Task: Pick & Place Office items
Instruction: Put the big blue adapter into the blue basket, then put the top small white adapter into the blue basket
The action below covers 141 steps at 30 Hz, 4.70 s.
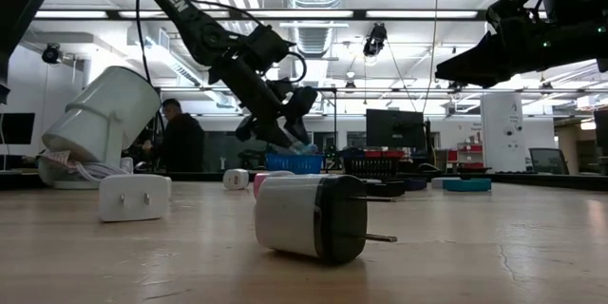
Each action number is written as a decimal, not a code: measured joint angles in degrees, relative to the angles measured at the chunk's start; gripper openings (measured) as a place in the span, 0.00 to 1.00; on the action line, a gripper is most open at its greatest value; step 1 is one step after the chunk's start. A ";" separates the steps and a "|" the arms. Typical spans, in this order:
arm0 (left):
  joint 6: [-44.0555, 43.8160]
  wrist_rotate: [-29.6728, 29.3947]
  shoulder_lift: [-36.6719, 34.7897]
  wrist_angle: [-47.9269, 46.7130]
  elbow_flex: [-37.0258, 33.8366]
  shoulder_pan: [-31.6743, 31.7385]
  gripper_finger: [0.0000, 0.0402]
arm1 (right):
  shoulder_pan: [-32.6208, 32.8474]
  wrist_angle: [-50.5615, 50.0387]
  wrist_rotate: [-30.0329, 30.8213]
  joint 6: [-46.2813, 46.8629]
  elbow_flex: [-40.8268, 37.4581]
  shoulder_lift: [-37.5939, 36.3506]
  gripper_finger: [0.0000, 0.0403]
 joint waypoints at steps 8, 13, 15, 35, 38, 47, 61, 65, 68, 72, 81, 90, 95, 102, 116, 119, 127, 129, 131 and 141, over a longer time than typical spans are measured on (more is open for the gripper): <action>1.06 0.00 0.00 0.00 0.66 0.00 0.54 | 0.00 0.00 -0.01 0.00 0.00 0.00 0.64; 2.70 0.10 -0.73 -0.04 1.35 -0.31 0.54 | 0.00 0.00 0.00 0.00 0.00 0.00 0.64; 3.82 0.44 -1.99 -0.22 1.37 -0.83 0.54 | 0.00 0.00 0.00 0.00 0.00 0.00 0.64; -11.95 -15.54 -14.69 -23.66 0.58 -11.58 0.54 | 0.02 0.00 0.00 0.00 -0.01 0.00 0.64; -16.68 -23.50 -14.69 -25.33 0.58 -15.26 0.54 | 0.02 0.00 0.00 0.00 0.00 -0.02 0.64; -33.90 -38.38 -14.69 -37.43 0.56 -25.71 0.54 | 0.02 0.00 -0.02 0.00 0.00 0.00 0.64; -39.93 -32.27 -13.69 -30.42 -7.94 -26.13 0.54 | 0.02 0.00 -0.01 0.00 0.00 -0.01 0.64; -39.22 -30.19 -13.68 -27.22 -10.54 -25.01 0.54 | 0.02 0.00 0.00 0.00 0.00 0.00 0.64; -39.04 -28.62 -13.66 -25.56 -12.28 -24.29 0.54 | 0.02 0.00 0.00 0.00 0.00 0.00 0.64; -36.80 -25.61 -13.66 -20.17 -15.36 -23.23 0.54 | 0.02 0.00 0.00 0.00 0.00 0.00 0.64; -36.05 -22.43 -13.66 -15.23 -18.85 -22.38 0.54 | 0.00 0.00 -0.01 0.00 0.00 0.00 0.64; -35.92 -21.93 -12.46 -14.06 -19.09 -22.30 0.54 | 0.02 0.00 -0.01 0.00 0.00 0.00 0.64; -35.16 -19.85 -8.95 -13.08 -18.70 -21.60 0.54 | 0.02 0.02 0.00 0.00 0.00 0.00 0.64; -34.04 -19.75 -8.46 -12.85 -17.78 -20.34 0.54 | 0.00 0.00 0.00 0.00 0.00 0.00 0.64; -34.04 -19.71 -8.35 -12.90 -17.86 -19.51 0.54 | 0.01 0.00 0.00 0.00 0.00 0.00 0.64; -34.04 -19.69 -8.33 -12.90 -17.86 -19.47 0.54 | 0.00 0.00 0.00 0.00 0.00 0.00 0.64; -34.04 -19.65 -8.33 -12.87 -17.86 -19.47 0.43 | 0.01 0.00 0.00 0.00 0.00 0.00 0.64; -34.04 -19.61 -8.33 -12.85 -17.86 -19.48 0.38 | 0.01 0.00 0.00 0.00 0.00 0.00 0.64; -34.04 -19.63 -8.33 -12.81 -17.86 -19.47 0.33 | 0.00 0.00 -0.02 0.00 0.00 0.00 0.64; -34.07 -19.45 -8.33 -12.81 -17.86 -19.50 0.37 | 0.00 0.00 0.00 0.00 0.00 0.00 0.64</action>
